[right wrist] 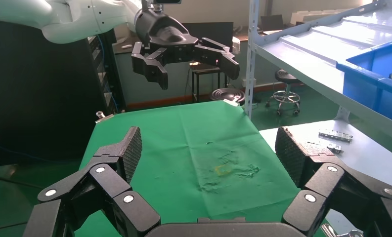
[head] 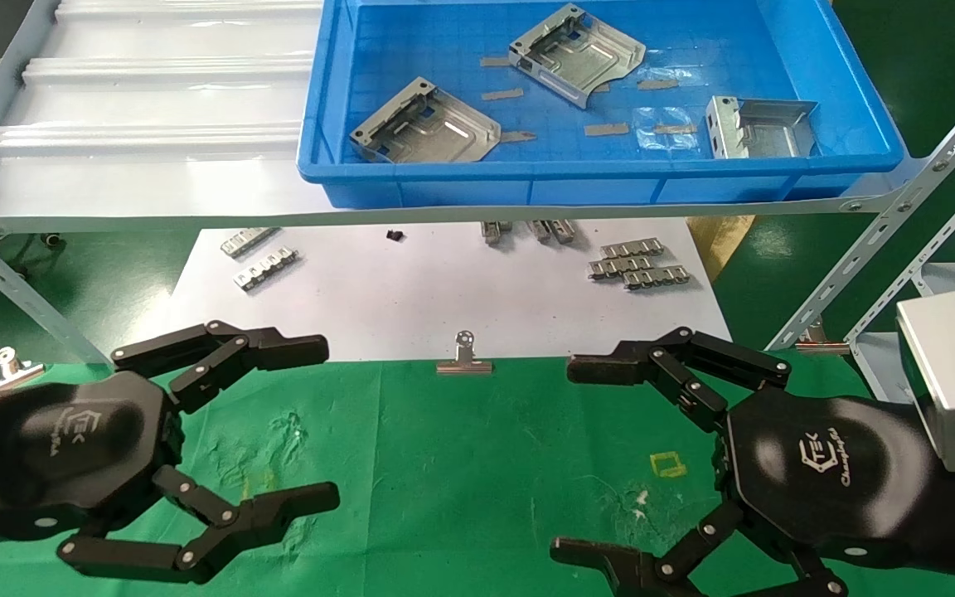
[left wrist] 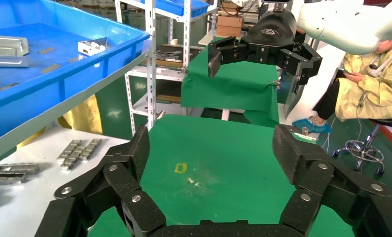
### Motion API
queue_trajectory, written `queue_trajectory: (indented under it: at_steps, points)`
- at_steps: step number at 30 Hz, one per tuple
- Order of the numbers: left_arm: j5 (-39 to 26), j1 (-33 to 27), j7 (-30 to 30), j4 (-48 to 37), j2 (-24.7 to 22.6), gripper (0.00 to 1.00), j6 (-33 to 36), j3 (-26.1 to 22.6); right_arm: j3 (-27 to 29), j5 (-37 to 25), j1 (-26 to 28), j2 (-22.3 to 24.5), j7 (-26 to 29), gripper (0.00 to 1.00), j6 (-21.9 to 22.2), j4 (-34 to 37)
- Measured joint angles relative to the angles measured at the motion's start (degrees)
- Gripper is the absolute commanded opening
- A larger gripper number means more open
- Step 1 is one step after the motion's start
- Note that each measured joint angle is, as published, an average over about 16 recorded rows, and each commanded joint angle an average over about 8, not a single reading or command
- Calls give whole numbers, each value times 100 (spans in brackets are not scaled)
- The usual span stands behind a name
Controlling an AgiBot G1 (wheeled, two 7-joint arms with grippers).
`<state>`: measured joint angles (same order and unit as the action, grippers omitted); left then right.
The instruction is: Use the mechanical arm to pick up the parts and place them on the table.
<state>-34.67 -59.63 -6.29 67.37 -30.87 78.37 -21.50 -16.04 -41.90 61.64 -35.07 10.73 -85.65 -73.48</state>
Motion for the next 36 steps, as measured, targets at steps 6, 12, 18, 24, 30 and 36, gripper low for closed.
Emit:
queue_trajectory:
  at_steps: [6, 12, 18, 24, 30, 36]
  points:
    - [0, 0, 0, 0, 0, 0, 0, 0, 3, -9, 13, 3, -7, 100, 3, -10]
    - [0, 0, 0, 0, 0, 0, 0, 0, -20, -182, 312, -51, 56, 100, 133, -35]
    - [0, 0, 0, 0, 0, 0, 0, 0, -207, -745, 1096, -346, 295, 100, 494, 172]
    - [0, 0, 0, 0, 0, 0, 0, 0, -600, -1714, 2257, -983, 631, 100, 1098, 890]
    - [0, 0, 0, 0, 0, 0, 0, 0, -1053, -2726, 3323, -1853, 822, 100, 1818, 2147]
    - [0, 0, 0, 0, 0, 0, 0, 0, -1394, -3465, 4107, -2714, 744, 100, 2496, 3620]
